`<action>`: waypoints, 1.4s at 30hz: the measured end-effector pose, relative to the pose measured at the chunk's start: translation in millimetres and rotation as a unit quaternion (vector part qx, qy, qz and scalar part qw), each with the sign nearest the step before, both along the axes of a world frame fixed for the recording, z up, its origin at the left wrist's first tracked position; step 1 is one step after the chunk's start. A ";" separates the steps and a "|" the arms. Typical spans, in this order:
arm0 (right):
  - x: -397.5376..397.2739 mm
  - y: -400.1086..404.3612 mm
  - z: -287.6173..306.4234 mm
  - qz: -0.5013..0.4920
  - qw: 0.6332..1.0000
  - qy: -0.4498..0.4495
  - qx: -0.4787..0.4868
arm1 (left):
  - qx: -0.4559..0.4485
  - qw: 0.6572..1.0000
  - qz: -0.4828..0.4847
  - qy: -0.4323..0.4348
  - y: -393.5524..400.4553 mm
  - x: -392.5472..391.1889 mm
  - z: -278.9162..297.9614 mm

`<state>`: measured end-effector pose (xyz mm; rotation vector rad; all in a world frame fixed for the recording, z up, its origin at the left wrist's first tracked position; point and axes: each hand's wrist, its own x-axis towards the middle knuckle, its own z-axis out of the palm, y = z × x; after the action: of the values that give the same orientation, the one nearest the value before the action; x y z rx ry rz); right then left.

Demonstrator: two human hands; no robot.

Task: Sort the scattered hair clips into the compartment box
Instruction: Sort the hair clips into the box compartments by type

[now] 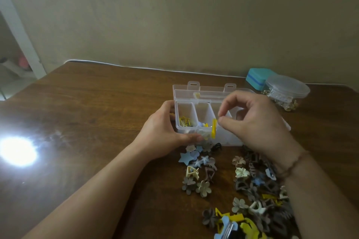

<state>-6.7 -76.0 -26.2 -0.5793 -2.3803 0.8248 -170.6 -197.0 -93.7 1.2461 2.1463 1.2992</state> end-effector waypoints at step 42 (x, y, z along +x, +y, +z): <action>1.5 -4.1 -10.7 -0.012 0.997 0.049 0.062 | -0.005 1.000 0.002 0.001 0.2 1.0 0.8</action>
<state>-5.2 -80.1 -37.0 -0.5037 -2.3119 0.6739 -169.6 -196.8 -93.0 1.2393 2.1548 1.2873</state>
